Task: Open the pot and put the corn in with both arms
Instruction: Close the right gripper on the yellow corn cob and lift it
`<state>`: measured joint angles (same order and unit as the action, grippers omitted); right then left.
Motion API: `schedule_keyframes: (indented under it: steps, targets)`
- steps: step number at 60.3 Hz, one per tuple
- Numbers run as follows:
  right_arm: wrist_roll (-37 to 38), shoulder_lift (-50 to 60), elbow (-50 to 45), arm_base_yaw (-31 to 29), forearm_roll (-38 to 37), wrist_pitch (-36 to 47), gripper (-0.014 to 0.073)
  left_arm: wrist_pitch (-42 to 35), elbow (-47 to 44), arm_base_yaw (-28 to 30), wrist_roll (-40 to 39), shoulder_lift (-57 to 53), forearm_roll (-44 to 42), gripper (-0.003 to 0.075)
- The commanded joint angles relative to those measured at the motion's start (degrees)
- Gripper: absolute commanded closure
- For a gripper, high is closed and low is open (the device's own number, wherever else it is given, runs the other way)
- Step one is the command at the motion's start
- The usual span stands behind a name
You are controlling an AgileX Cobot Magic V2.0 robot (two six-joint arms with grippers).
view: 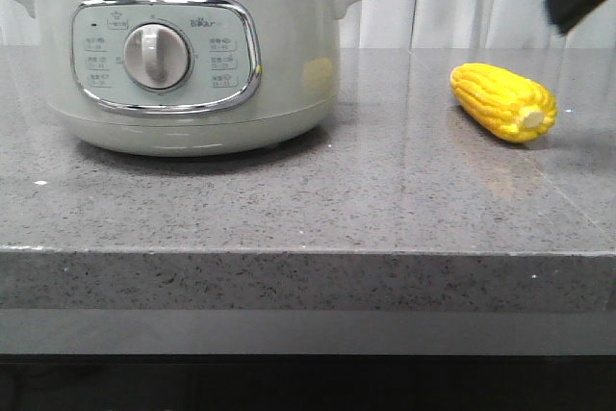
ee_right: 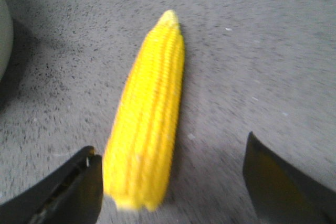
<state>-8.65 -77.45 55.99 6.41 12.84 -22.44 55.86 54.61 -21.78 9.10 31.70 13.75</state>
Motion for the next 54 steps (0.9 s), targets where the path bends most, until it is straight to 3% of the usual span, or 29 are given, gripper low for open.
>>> schedule_keyframes:
  steps: [1,11,23,26,39,54]
  targets:
    - [0.0,-4.9,7.1,0.9,1.6,1.2,0.0023,-7.4,1.9,-0.4,-0.5,0.1,1.6,0.0406]
    - [0.0,-14.3,14.7,1.5,5.0,-1.0,0.0023,-7.6,1.9,-0.4,-0.5,0.1,1.6,0.0406]
    - [0.0,-18.6,16.9,1.5,6.0,-1.4,0.0027,-7.6,1.9,-0.4,-0.5,0.1,1.6,0.0406]
    - [0.0,-18.6,16.9,1.5,6.0,-1.7,0.0053,-7.6,1.9,-0.4,-0.5,0.1,1.6,0.0406]
    - [0.0,-18.5,16.9,1.5,6.0,-1.9,0.0307,-7.6,1.9,-0.4,-0.5,0.1,1.6,0.0406]
    - [-0.9,-12.9,20.0,1.2,5.4,-2.1,0.0316,-7.6,1.9,-0.4,-0.5,0.1,1.6,0.0406]
